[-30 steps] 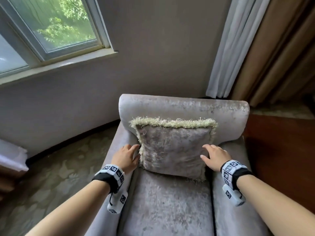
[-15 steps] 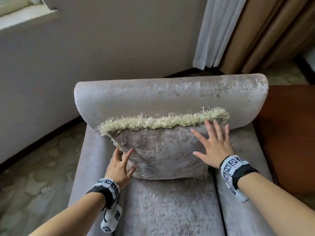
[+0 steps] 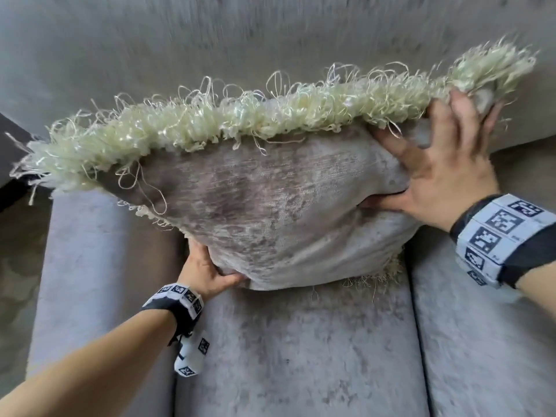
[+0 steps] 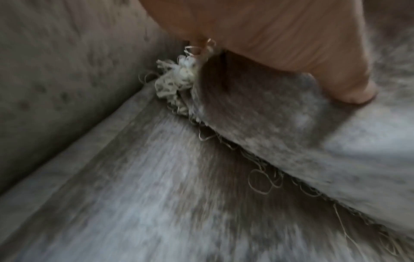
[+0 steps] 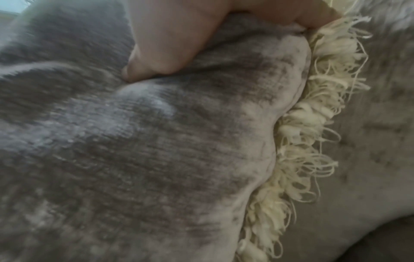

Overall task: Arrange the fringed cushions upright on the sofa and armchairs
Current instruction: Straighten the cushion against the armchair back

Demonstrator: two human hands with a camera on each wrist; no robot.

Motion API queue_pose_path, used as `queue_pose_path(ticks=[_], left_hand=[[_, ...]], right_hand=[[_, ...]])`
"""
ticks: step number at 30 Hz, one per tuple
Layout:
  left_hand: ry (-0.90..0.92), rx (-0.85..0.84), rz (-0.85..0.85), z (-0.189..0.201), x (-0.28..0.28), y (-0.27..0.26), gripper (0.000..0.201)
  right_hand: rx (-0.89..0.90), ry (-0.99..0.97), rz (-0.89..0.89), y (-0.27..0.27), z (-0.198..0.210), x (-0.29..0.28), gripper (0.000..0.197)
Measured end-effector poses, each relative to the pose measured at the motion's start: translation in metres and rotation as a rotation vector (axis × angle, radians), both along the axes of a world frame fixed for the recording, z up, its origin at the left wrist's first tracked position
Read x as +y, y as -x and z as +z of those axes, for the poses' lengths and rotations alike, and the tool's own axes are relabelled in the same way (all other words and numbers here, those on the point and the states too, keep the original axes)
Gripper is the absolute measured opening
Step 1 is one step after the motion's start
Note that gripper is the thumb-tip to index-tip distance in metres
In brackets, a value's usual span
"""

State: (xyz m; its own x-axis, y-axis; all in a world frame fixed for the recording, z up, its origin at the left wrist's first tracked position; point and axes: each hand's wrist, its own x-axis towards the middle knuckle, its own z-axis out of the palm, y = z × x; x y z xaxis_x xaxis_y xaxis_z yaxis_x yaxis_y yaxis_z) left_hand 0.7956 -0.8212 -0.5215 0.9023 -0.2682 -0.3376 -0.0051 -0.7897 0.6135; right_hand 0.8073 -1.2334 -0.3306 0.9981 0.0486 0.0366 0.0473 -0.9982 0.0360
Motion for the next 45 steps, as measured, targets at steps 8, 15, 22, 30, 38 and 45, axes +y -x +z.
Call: queue_pose_path(ticks=[8,15,22,30,38,45], left_hand=[[-0.018,-0.123,-0.023,-0.029,-0.002,0.035,0.106],[0.074,-0.054,0.054,-0.02,-0.01,0.028,0.079],[0.022,-0.124,-0.09,0.04,-0.002,0.035,0.081],[-0.158,-0.375,-0.241,0.154,0.017,0.001,0.099],[-0.314,-0.537,-0.408,0.24,0.021,-0.045,0.095],[-0.452,-0.501,-0.503,0.201,0.023,-0.082,0.1]], right_hand=[[-0.099,-0.13,0.002,0.013,-0.011,0.001,0.081],[-0.143,-0.091,0.07,0.022,-0.007,0.002,0.074],[-0.199,-0.091,0.073,0.057,0.013,-0.004,0.074],[-0.304,-0.233,-0.106,0.094,0.047,-0.03,0.076],[-0.318,-0.437,-0.257,0.094,0.043,-0.027,0.054],[-0.163,-0.406,-0.364,0.079,-0.024,-0.031,0.072]])
